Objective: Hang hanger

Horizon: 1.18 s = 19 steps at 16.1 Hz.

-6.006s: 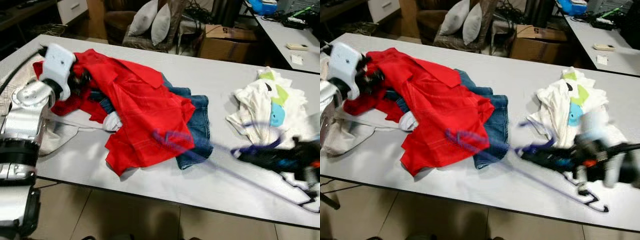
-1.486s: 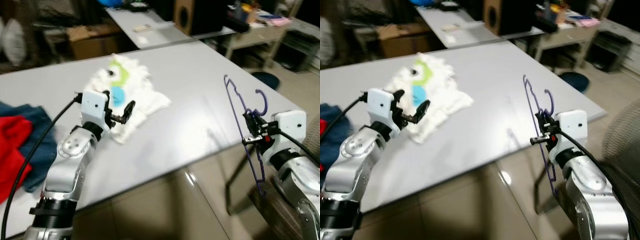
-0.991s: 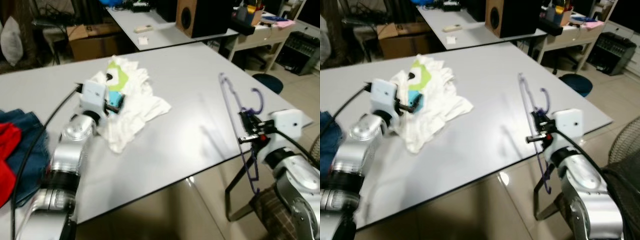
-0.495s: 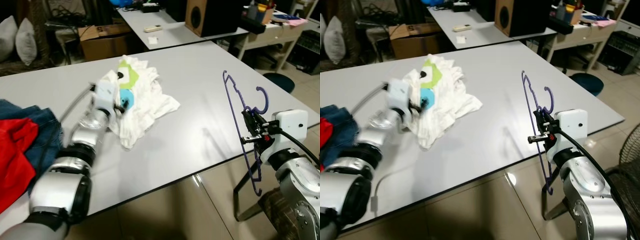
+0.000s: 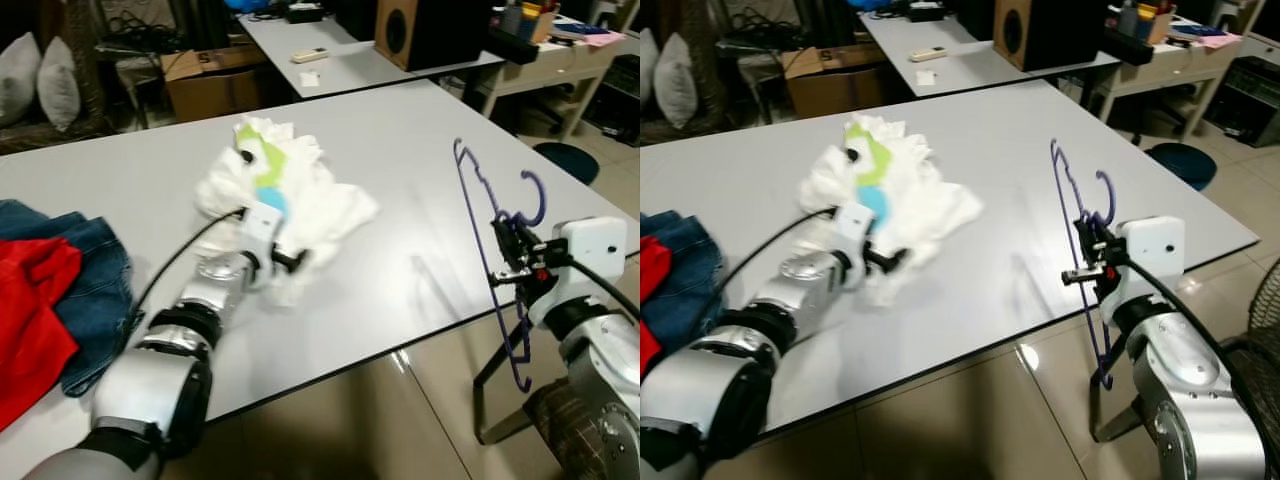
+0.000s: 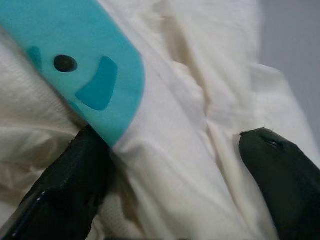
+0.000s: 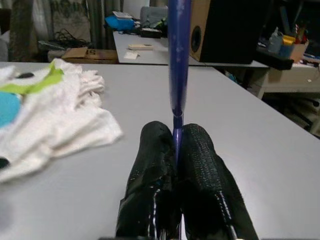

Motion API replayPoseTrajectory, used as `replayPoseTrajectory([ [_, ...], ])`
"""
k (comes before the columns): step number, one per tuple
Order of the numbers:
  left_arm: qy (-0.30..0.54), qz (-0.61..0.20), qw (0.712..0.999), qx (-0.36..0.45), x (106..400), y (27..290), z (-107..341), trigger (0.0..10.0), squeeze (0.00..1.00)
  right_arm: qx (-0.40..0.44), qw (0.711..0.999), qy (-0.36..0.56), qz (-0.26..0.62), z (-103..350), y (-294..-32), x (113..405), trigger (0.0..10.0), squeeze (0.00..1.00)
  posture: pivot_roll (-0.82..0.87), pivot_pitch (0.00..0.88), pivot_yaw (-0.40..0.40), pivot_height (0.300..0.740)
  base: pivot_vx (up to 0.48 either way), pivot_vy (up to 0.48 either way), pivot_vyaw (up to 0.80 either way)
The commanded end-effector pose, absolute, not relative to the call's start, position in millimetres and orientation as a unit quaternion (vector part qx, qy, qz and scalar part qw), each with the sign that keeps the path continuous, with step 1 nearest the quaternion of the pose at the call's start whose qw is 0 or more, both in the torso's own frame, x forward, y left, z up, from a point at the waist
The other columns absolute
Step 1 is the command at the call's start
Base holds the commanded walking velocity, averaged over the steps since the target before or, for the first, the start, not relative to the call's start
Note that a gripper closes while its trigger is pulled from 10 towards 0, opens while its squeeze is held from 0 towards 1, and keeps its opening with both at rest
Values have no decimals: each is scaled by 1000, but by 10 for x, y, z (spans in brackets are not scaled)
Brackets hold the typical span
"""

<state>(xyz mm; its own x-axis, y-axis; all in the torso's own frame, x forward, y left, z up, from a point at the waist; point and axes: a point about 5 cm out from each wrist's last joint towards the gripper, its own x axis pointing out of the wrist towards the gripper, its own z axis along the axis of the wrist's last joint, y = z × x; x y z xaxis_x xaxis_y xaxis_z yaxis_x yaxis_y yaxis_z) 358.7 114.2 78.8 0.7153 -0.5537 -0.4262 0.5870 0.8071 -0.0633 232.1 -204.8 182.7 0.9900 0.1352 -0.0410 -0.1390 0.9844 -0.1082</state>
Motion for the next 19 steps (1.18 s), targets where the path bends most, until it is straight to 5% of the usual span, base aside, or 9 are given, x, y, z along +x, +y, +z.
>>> replayPoseTrajectory([
  [1, 255, -417, 872, -25, 3368, 870, 604, 10000, 0, -55, 996, -4, 69, 1925, -2072, 2335, 10000, 0, -147, 0, 38, 740, 0, 0, 0],
  [3, 221, -498, 835, -82, 3312, 599, 710, 10000, 0, -48, 997, -18, 64, 1974, -2099, 2360, 10000, 0, -139, 0, 36, 740, 0, 0, 0],
  [4, 167, -494, 845, -120, 3373, 365, 895, 10000, 0, -37, 997, -30, 58, 2008, -2110, 2387, 10000, 0, -136, 0, 34, 740, 0, 0, 0],
  [7, 85, -429, 883, -168, 3591, 251, 1274, 10000, 0, -32, 997, -43, 59, 2047, -2103, 2411, 10000, 0, -136, 0, 37, 740, 0, 0, 0],
  [12, -11, -476, 871, -121, 3744, 565, 1737, 10000, 0, -29, 996, -46, 74, 2083, -2262, 2300, 10000, 0, -131, 0, 57, 740, 0, 0, 0],
  [16, 4, -425, 903, 57, 3843, 901, 1740, 10000, 0, -45, 993, -29, 108, 2067, -2286, 2219, 10000, 0, -133, 0, 71, 740, 0, 0, 0],
  [17, 3, -388, 914, 119, 3892, 1170, 1780, 10000, 831, -50, 989, -23, 134, 2055, -2242, 2166, 10000, 0, -134, 0, 81, 740, 0, 0, 0],
  [18, -3, -390, 913, 120, 3892, 1250, 1822, 10000, 1000, -51, 989, -20, 139, 2044, -2234, 2149, 10000, 0, -134, 0, 81, 740, 0, 0, 0],
  [19, -7, -400, 909, 120, 3881, 1271, 1841, 10000, 1000, -50, 988, -18, 142, 2038, -2230, 2139, 10000, 0, -134, 0, 81, 740, 0, 0, 0],
])
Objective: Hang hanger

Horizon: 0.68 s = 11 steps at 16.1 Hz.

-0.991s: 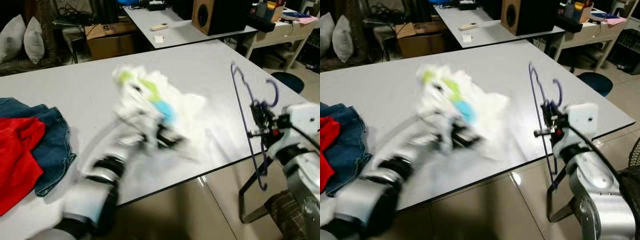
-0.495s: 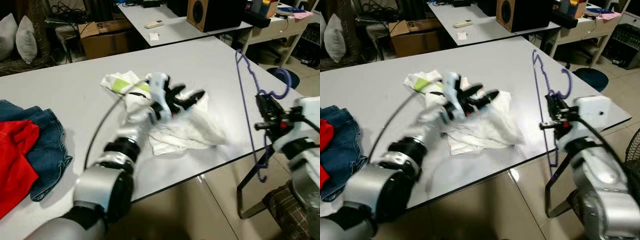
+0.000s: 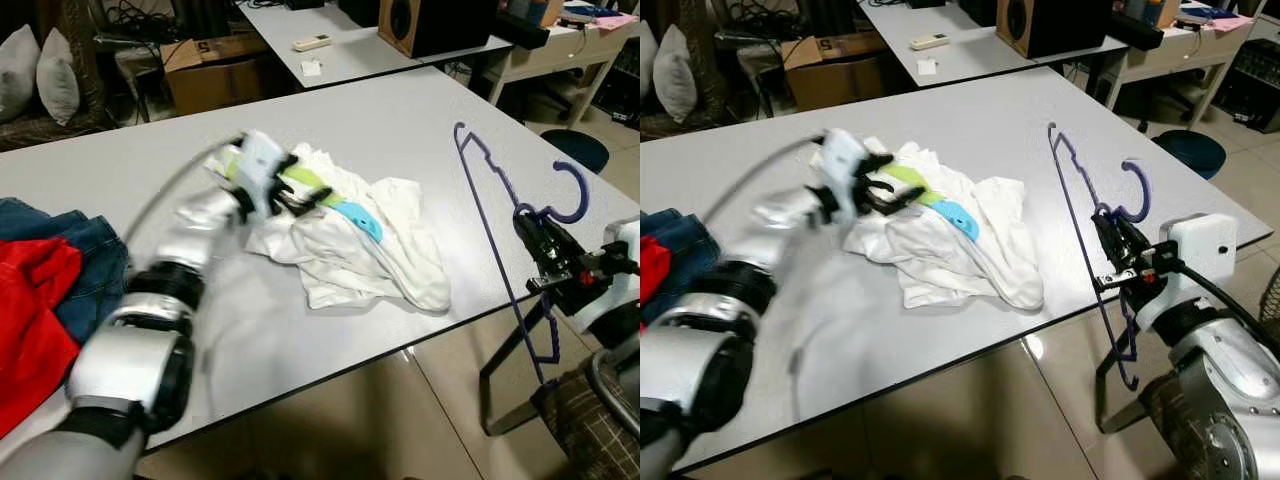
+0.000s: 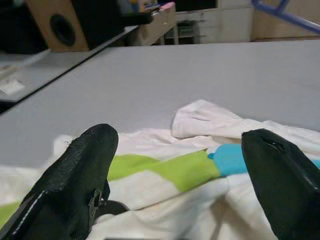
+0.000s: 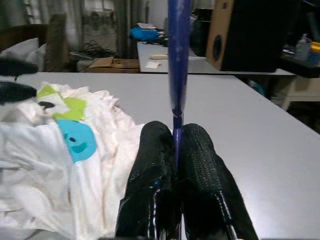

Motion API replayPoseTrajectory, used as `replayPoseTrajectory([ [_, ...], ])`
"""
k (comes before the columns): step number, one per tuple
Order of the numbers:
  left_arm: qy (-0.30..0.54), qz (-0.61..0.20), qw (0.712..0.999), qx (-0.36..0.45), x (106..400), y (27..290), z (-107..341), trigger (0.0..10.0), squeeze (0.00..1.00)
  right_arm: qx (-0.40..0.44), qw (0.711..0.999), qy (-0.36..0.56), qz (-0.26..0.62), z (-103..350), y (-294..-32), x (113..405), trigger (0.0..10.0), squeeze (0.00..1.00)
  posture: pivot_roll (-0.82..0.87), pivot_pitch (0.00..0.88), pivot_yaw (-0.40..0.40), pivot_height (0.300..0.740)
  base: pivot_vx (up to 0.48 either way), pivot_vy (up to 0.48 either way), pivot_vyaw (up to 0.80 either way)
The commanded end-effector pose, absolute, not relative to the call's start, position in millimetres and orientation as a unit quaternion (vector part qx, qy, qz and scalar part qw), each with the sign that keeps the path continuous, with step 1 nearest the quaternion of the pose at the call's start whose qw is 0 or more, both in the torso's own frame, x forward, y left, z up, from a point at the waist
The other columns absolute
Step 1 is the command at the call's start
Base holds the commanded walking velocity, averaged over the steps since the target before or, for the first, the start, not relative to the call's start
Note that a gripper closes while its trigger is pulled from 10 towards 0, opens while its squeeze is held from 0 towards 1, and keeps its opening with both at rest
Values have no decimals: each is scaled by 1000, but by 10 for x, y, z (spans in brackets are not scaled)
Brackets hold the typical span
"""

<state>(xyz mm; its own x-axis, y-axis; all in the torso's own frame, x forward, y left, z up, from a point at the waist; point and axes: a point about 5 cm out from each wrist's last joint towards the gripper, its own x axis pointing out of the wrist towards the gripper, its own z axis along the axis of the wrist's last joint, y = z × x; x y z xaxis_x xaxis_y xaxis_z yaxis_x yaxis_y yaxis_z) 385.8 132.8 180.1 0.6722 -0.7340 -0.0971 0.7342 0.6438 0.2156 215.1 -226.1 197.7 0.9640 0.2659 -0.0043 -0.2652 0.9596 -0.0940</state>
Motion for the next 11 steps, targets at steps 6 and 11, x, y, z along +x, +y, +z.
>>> replayPoseTrajectory([
  [6, 63, -427, 860, 273, 3766, 1398, 1539, 10000, 0, -67, 976, 22, 207, 1971, -2227, 1990, 10000, 0, -116, 0, 92, 740, 0, 0, 0],
  [11, 103, -454, 839, 281, 3662, 1380, 1321, 0, 0, -69, 975, 32, 210, 1955, -2249, 1903, 10000, 0, -137, 0, 107, 740, 0, 0, 0],
])
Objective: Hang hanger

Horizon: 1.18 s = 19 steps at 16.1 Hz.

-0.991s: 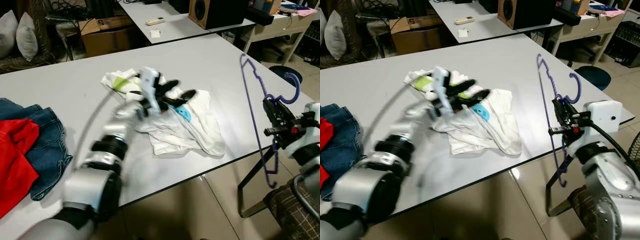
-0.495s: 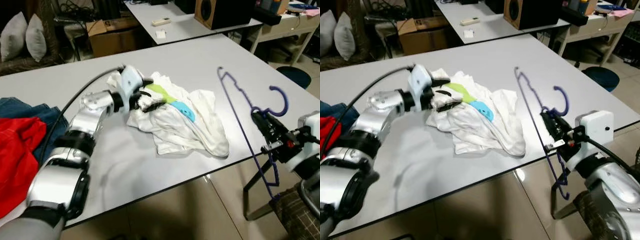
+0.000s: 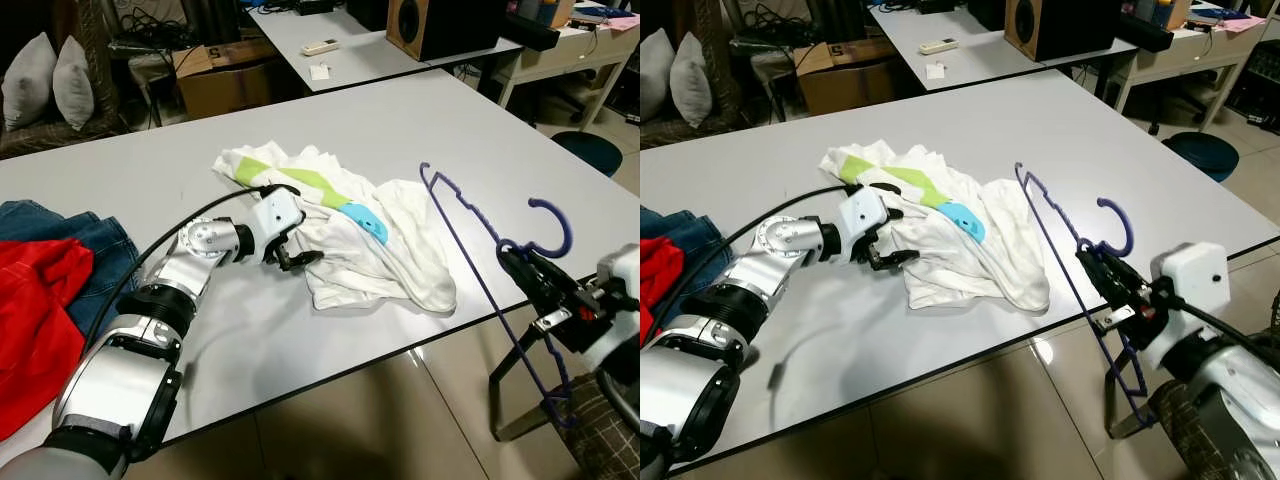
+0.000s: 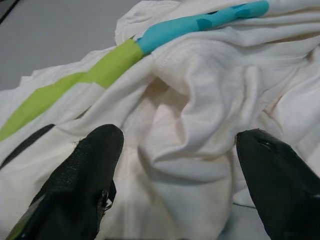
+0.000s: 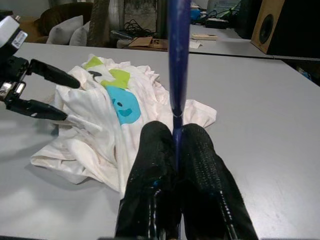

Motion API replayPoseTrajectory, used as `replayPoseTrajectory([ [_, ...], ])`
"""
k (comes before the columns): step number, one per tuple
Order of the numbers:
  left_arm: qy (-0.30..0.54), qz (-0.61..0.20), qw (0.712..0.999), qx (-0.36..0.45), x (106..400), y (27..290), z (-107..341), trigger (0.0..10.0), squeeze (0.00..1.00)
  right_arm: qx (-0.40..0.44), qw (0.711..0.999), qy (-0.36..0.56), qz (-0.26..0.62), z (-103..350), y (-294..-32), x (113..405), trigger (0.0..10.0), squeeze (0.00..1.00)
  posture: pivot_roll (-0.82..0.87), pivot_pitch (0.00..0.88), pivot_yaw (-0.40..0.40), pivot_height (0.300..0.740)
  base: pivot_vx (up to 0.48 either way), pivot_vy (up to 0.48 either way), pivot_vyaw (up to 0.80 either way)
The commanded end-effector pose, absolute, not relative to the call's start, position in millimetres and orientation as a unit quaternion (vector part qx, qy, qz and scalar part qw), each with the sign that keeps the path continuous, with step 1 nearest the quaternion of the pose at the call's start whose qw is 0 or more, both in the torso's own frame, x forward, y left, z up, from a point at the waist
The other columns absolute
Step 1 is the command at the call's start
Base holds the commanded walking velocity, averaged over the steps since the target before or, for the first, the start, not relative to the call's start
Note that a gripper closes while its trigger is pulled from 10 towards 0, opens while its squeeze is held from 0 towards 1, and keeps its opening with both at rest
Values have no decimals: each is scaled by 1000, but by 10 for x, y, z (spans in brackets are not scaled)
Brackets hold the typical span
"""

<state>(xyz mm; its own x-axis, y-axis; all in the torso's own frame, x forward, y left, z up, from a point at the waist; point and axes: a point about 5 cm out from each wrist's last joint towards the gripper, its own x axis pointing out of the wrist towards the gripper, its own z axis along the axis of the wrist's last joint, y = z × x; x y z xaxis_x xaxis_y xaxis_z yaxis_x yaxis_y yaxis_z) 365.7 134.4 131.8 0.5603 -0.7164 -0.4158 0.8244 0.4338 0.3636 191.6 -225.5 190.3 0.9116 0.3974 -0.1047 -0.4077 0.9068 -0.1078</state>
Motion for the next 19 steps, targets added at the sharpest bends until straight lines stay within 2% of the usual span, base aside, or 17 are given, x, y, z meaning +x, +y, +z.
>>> replayPoseTrajectory([
  [1, 106, -446, 844, 280, 3668, 1401, 1310, 0, 0, -67, 974, 35, 216, 1949, -2243, 1885, 10000, 0, -129, 0, 101, 740, 0, 0, 0],
  [7, 91, -440, 869, 207, 3600, 1367, 1270, 0, 0, -64, 970, 54, 228, 1871, -2219, 1859, 10000, 0, -120, 0, 99, 740, 0, 0, 0],
  [19, 102, -439, 869, 204, 3557, 1417, 1199, 0, 0, -63, 969, 58, 230, 1871, -2213, 1795, 10000, 0, -139, 0, 102, 740, 0, 0, 0],
])
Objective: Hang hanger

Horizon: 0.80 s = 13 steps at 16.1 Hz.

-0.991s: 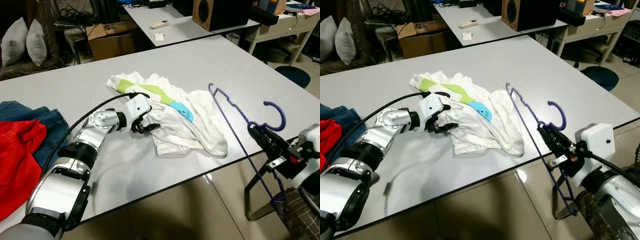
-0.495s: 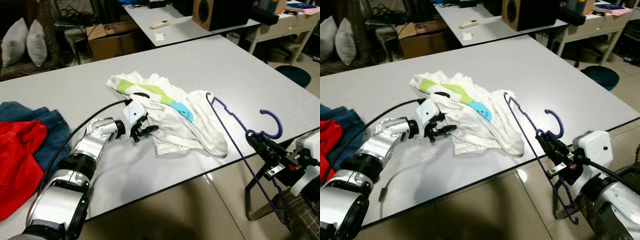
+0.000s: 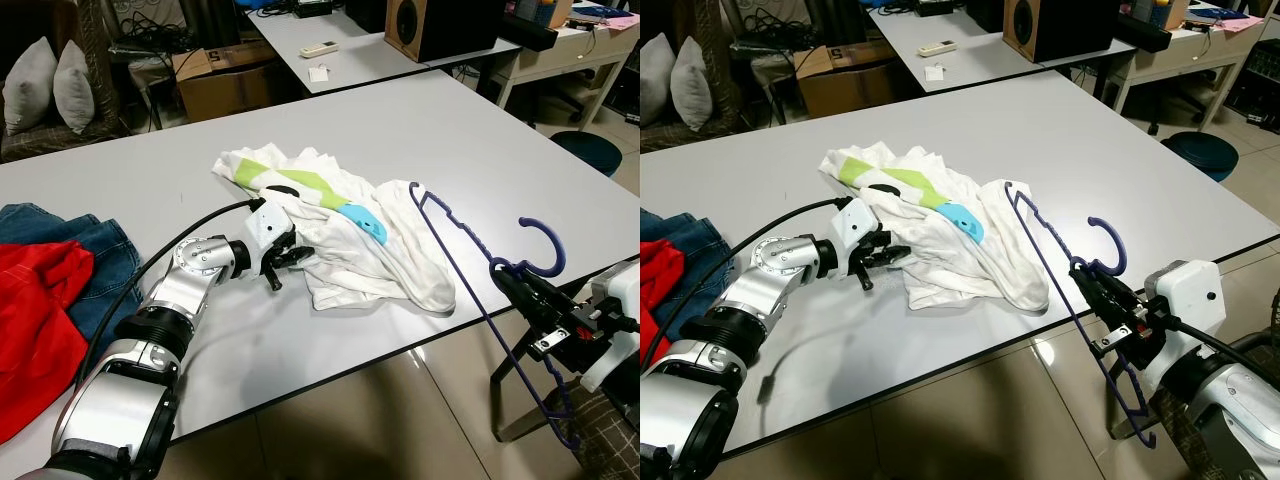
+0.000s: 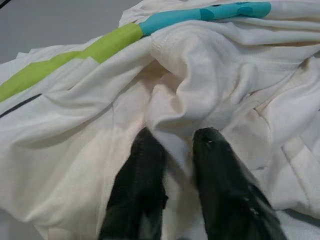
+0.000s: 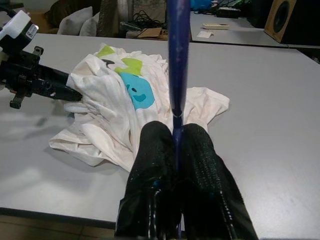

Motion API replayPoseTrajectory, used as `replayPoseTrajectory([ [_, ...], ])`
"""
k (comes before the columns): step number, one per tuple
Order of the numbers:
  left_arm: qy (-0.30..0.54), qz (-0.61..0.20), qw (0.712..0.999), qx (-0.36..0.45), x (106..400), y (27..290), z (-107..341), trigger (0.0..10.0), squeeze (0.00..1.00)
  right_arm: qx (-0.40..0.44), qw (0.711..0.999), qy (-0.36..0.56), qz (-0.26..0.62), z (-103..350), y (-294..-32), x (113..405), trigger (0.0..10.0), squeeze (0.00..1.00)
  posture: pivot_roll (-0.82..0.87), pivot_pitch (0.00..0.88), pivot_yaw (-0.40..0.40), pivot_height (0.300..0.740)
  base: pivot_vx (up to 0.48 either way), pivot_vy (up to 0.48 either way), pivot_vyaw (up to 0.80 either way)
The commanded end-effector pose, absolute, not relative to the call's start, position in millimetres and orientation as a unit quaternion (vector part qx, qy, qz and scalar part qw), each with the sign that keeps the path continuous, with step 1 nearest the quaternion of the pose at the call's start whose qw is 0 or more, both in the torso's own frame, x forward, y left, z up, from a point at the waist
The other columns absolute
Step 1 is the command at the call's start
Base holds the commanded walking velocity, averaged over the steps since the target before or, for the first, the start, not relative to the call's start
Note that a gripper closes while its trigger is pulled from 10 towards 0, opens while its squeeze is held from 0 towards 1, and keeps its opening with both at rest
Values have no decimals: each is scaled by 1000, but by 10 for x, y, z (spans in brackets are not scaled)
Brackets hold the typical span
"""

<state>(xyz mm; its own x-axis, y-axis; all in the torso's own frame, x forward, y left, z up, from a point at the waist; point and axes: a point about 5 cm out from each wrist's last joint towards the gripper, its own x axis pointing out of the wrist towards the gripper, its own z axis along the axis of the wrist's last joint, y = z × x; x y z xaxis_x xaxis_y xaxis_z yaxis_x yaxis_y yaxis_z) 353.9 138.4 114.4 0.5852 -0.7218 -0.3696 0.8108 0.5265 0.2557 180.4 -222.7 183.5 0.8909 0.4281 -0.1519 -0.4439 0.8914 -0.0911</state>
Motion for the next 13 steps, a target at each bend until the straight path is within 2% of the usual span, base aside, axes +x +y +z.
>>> replayPoseTrajectory([
  [1, 102, -439, 869, 204, 3557, 1417, 1199, 0, 0, -63, 969, 58, 230, 1871, -2213, 1795, 10000, 0, -139, 0, 102, 740, 0, 0, 0],
  [7, 103, -435, 870, 206, 3546, 1436, 1191, 0, 0, -63, 969, 59, 230, 1876, -2218, 1786, 10000, 0, -139, 0, 101, 740, 0, 0, 0],
  [8, -12, -384, 916, 119, 3763, 1362, 1744, 0, 0, -62, 964, 62, 251, 1852, -2180, 1825, 10000, 0, -101, 0, 63, 740, 0, 0, 0],
  [9, -80, -356, 929, 61, 3863, 1337, 2095, 0, 0, -62, 961, 63, 264, 1840, -2157, 1854, 10000, 0, -97, 0, 60, 740, 0, 0, 0],
  [10, -95, -350, 931, 53, 3884, 1341, 2178, 0, 0, -62, 960, 63, 265, 1839, -2154, 1861, 10000, 0, -93, 0, 57, 740, 0, 0, 0],
  [12, -175, -326, 929, 3, 3940, 1406, 2642, 0, 0, -62, 959, 61, 268, 1835, -2147, 1886, 10000, 0, -89, 0, 57, 740, 0, 0, 0],
  [13, -181, -333, 926, -1, 3934, 1404, 2701, 0, 0, -62, 959, 60, 269, 1834, -2144, 1888, 10000, 0, -88, 0, 59, 740, 0, 0, 0],
])
